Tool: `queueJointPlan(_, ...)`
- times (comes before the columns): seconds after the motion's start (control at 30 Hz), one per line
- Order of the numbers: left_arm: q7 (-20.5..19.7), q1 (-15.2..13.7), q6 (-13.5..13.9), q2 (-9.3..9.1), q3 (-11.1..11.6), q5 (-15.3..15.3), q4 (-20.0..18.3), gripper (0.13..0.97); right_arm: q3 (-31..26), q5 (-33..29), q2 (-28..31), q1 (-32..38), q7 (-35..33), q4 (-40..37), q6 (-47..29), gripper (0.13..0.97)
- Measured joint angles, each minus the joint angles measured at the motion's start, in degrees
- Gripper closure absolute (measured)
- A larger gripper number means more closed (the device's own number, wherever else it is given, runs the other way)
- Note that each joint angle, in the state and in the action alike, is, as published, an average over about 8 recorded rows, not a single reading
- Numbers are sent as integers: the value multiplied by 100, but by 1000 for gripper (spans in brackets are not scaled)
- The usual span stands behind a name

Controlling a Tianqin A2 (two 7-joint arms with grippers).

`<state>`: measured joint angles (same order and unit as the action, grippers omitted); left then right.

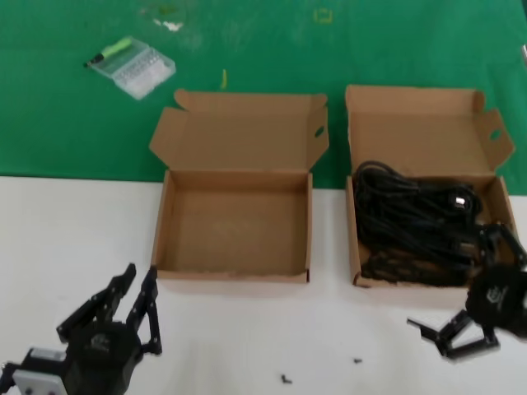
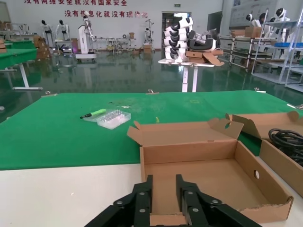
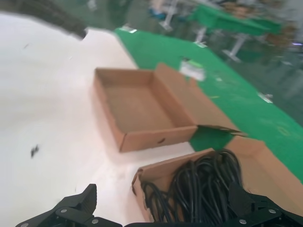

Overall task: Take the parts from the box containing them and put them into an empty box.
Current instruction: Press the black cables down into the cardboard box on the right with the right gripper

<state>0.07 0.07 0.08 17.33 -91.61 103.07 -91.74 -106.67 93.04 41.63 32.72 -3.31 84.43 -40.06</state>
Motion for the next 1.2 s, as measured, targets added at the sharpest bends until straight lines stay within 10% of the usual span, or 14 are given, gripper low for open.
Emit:
queueJointPlan(0.53, 0, 0, 0, 0, 0, 0, 0, 922, -1166, -1233, -719, 2737, -842, -1986, -1352, 129)
queueJointPlan(1.2, -1, 0, 0, 0, 0, -1, 0, 948, -1320, -1559, -1590, 3786, -2263, -3983, -968, 168)
